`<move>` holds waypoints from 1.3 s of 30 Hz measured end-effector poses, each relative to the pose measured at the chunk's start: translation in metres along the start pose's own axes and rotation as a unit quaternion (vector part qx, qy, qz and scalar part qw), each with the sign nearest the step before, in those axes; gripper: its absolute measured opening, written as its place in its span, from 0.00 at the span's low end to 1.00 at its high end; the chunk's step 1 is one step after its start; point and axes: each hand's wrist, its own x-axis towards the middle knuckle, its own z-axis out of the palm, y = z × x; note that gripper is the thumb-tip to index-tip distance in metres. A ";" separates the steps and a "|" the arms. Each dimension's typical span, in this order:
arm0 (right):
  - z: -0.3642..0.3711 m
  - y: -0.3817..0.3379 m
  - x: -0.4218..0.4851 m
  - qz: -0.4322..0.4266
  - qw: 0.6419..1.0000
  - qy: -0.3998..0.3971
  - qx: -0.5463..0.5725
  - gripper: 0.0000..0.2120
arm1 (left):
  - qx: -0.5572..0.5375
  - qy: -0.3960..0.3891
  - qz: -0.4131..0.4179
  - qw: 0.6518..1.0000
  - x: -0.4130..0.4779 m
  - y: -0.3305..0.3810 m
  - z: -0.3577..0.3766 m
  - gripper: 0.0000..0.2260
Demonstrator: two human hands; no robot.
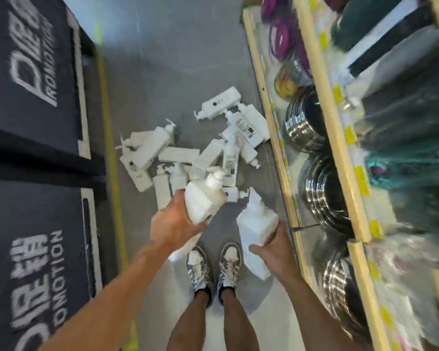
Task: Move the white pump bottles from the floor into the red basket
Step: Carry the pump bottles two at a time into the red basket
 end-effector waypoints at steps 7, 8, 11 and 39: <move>-0.073 -0.123 -0.197 -0.002 0.969 0.132 0.208 0.39 | -0.154 0.036 0.016 0.987 -0.159 0.039 -0.132 0.36; -0.082 -0.138 -0.223 -0.022 0.963 0.141 0.229 0.40 | -0.188 0.049 0.001 0.981 -0.178 0.039 -0.143 0.35; -0.100 -0.173 -0.283 -0.078 0.948 0.160 0.263 0.41 | -0.286 0.092 -0.038 0.953 -0.225 0.042 -0.167 0.34; -0.094 -0.380 -0.382 -0.392 0.900 -0.149 0.121 0.32 | -0.470 0.468 -0.044 0.747 -0.365 0.057 -0.320 0.38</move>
